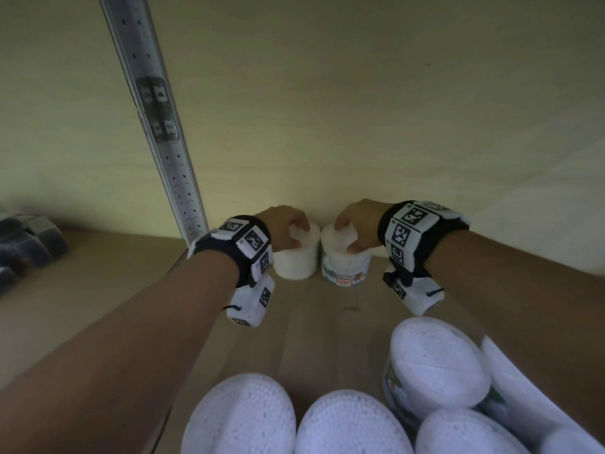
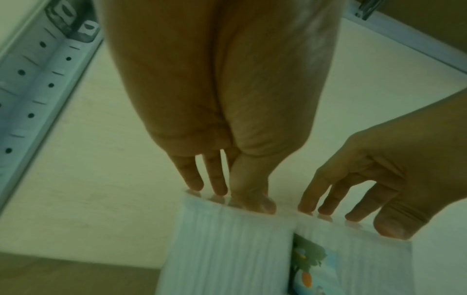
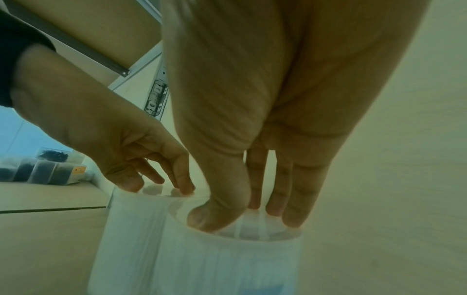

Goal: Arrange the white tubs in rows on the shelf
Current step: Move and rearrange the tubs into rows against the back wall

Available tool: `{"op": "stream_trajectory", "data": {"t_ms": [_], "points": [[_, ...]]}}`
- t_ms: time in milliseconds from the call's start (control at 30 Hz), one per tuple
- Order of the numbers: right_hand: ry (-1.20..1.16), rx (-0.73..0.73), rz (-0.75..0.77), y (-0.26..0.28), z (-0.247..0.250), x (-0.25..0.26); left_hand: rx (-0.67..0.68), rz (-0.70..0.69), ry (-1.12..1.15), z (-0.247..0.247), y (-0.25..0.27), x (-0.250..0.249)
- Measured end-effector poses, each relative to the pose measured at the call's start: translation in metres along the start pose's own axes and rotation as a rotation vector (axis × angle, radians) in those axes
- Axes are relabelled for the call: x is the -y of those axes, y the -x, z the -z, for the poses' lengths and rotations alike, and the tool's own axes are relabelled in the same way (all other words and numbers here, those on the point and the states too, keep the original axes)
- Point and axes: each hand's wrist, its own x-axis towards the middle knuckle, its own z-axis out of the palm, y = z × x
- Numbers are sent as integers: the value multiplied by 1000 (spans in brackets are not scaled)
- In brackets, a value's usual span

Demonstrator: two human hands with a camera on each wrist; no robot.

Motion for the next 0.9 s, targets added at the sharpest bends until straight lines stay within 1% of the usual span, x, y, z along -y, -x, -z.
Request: {"op": "stream_trajectory", "data": {"t_ms": [133,233,300,333,367,433,467,533,633,833,900], "points": [[13,-2,4,0,-1,-2,17,-87,45,3,6,6],[14,2,10,-1,0,-3,-37,-104,132,1,12,4],[16,11,8,-3,0,-2,-139,-65,172,-2,12,1],[18,16,8,-3,0,-2,-190,-22,154,-5,11,-1],[22,19,9,-4,0,-3,-211,26,113,-7,9,-3],[32,16,15,-4,1,-4,-140,138,-16,-14,4,-6],[34,16,16,-4,1,-4,-108,172,-64,-16,2,-7],[37,19,19,-4,1,-4,-107,188,-98,-18,0,-9],[39,23,24,-5,1,-4,-104,165,-87,-15,-1,-11],[38,33,17,-9,-1,-5,1,95,-26,-4,3,-9],[30,42,8,-11,0,-6,55,69,-33,0,3,-10]]}}
